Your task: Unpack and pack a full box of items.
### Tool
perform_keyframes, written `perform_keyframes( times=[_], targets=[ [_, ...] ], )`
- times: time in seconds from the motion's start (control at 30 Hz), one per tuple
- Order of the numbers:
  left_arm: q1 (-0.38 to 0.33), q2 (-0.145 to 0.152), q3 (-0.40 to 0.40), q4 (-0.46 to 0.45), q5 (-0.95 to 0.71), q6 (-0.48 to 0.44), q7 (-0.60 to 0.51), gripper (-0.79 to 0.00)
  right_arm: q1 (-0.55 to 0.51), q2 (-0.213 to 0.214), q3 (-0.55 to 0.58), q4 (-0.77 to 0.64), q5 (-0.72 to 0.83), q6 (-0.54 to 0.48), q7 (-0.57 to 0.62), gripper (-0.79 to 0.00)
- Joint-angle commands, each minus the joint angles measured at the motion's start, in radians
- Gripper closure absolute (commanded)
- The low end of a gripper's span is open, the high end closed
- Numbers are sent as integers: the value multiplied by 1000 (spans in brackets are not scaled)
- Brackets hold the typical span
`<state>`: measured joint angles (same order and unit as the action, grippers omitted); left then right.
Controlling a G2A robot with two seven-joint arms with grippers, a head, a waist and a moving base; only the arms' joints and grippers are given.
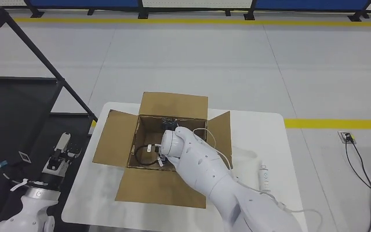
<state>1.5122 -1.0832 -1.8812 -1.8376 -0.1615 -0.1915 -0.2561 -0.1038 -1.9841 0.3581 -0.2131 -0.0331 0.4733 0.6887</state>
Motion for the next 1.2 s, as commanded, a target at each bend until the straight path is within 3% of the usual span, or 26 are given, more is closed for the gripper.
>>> perform_keyframes(
  times=[0.0,0.5,0.77,0.97,1.17],
  targets=[
    [-3,-1,1,2,1,1,-1,-785,0,0,0,0,0,0,0,-785],
    [-6,-6,2,3,12,2,-6,-785,-24,19,40,-48,-29,-2,-60,-785],
    [-15,-8,10,1,26,12,-12,-785,-14,47,67,-189,-78,18,-88,-785],
    [-31,-9,26,-3,43,21,-22,-785,-34,112,112,-463,-185,175,-151,-785],
    [-53,-10,45,-5,58,31,-30,-785,-173,262,198,-992,-442,426,-61,-785]
  ],
)
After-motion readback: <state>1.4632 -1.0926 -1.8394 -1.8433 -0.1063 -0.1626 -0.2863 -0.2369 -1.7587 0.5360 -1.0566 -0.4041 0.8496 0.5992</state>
